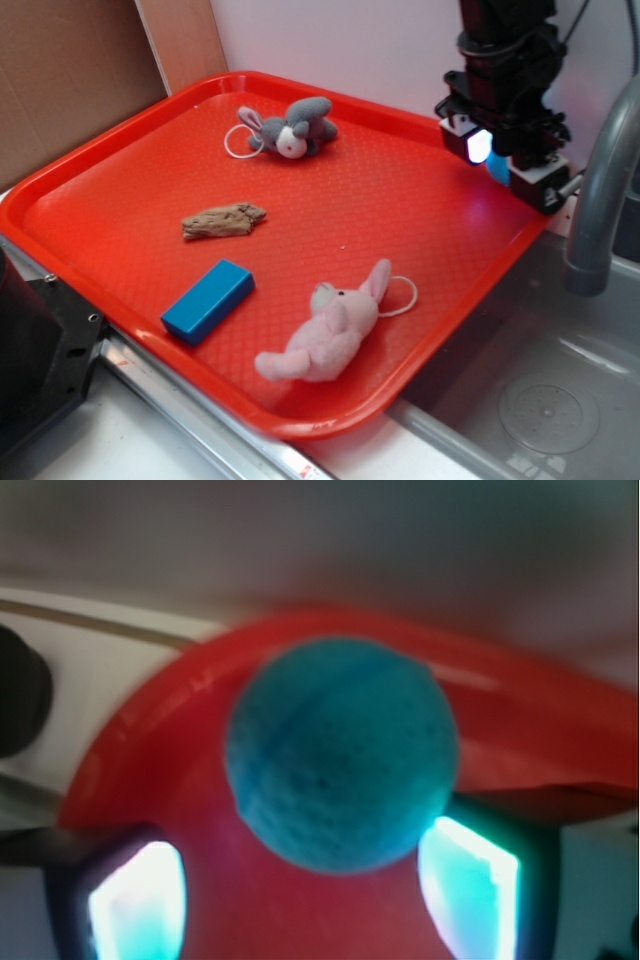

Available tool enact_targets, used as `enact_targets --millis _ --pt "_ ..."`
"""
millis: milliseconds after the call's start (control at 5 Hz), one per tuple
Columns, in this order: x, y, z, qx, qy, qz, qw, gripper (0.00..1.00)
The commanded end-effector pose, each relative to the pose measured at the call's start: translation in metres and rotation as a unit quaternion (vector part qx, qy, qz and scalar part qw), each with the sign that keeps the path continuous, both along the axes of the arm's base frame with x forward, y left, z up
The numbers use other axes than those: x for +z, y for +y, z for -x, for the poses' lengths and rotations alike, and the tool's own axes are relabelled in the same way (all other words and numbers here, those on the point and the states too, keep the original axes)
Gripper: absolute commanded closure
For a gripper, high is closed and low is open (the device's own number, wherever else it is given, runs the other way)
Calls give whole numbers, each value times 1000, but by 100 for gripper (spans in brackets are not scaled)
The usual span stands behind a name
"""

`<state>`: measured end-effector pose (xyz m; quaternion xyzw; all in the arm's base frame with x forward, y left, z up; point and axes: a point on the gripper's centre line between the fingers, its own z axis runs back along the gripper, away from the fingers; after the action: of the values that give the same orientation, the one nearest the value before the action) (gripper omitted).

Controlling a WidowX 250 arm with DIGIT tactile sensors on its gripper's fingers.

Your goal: Grab the blue ball.

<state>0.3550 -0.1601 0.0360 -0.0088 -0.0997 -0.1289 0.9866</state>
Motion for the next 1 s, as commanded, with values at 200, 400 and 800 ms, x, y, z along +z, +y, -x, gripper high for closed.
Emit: enact_targets --millis 200,400,800 --pt "15 4 -11 56 -6 -2 998 100" --pt "15 31 -7 90 17 12 996 100" --pt "68 71 42 148 -2 -22 989 100"
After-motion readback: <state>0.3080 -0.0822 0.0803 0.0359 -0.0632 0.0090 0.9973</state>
